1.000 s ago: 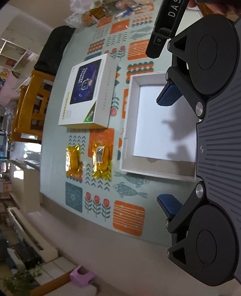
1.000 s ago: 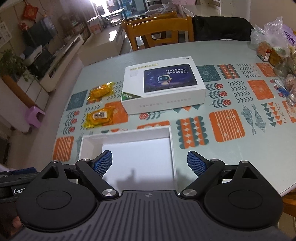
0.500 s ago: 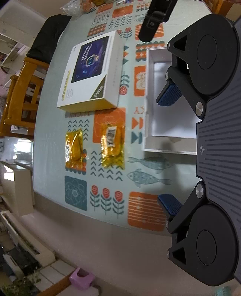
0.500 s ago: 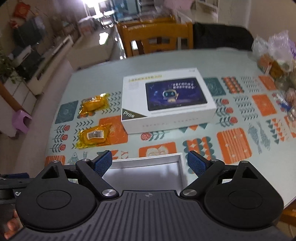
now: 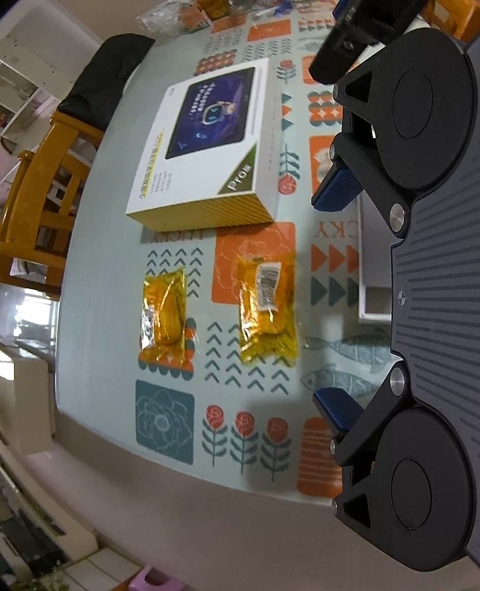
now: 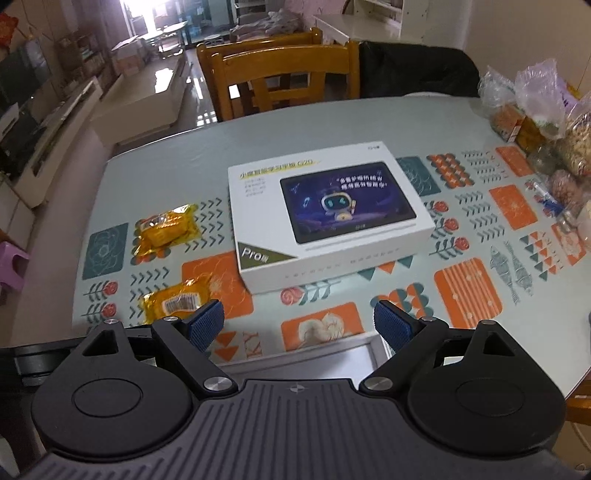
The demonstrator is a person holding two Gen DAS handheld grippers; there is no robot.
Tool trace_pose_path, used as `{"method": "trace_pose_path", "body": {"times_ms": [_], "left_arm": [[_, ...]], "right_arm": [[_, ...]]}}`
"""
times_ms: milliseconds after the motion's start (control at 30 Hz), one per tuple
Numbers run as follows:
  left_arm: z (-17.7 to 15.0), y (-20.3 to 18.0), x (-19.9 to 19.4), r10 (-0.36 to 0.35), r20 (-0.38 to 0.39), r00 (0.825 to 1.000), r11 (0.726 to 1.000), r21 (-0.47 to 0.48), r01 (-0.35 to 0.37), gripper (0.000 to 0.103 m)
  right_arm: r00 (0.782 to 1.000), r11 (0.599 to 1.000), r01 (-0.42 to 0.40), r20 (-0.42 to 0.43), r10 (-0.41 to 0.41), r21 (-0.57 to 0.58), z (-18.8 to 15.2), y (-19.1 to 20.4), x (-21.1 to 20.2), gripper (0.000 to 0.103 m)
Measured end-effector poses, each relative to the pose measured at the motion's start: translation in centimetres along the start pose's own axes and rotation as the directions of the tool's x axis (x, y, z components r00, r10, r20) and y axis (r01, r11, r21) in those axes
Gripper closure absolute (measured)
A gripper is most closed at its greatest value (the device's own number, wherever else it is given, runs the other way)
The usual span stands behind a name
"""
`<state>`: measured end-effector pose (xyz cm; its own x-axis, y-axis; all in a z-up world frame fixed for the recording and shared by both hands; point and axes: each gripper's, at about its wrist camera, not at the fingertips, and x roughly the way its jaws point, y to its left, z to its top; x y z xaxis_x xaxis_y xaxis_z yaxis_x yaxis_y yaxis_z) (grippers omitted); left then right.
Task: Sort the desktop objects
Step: 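Move the left gripper toward the nearer yellow-wrapped snack packet, then close the left gripper on the yellow snack packet with the barcode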
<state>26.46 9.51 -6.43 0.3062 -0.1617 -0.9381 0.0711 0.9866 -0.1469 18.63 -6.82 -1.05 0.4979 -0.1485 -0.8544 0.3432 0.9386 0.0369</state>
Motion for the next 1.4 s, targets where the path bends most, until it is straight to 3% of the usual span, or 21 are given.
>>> {"method": "trace_pose_path", "body": {"times_ms": [133, 300, 633, 967, 1267, 1400], "left_arm": [[0.8, -0.6, 1.0, 0.011, -0.012, 1.000, 1.000, -0.015, -0.011, 0.000], [1.9, -1.3, 2.5, 0.050, -0.024, 0.998, 0.998, -0.021, -0.051, 0.000], [4.3, -1.1, 9.2, 0.092, -0.123, 0.988, 0.995, -0.029, -0.096, 0.000], [5.2, -1.0, 13.5, 0.128, -0.171, 0.977, 0.991, -0.020, -0.133, 0.000], [4.3, -2.4, 16.2, 0.214, -0.170, 0.962, 0.976, 0.079, -0.203, 0.000], [4.1, -2.3, 16.2, 0.209, -0.167, 0.964, 0.977, 0.077, -0.199, 0.000]], "right_arm": [[1.000, 0.999, 0.013, -0.006, -0.013, -0.049, 1.0, 0.6, 1.0, 0.000], [0.995, 0.999, -0.003, -0.103, -0.002, -0.046, 2.5, 0.4, 3.6, 0.000], [0.990, 0.997, -0.038, -0.141, 0.028, -0.068, 3.4, 0.1, 6.0, 0.000], [0.982, 0.997, -0.055, -0.185, 0.045, -0.052, 3.4, -0.8, 7.8, 0.000], [0.976, 0.998, -0.046, -0.213, 0.038, -0.033, 3.0, -1.5, 9.0, 0.000], [0.977, 0.998, -0.050, -0.210, 0.043, -0.029, 3.0, -1.7, 8.9, 0.000]]}}
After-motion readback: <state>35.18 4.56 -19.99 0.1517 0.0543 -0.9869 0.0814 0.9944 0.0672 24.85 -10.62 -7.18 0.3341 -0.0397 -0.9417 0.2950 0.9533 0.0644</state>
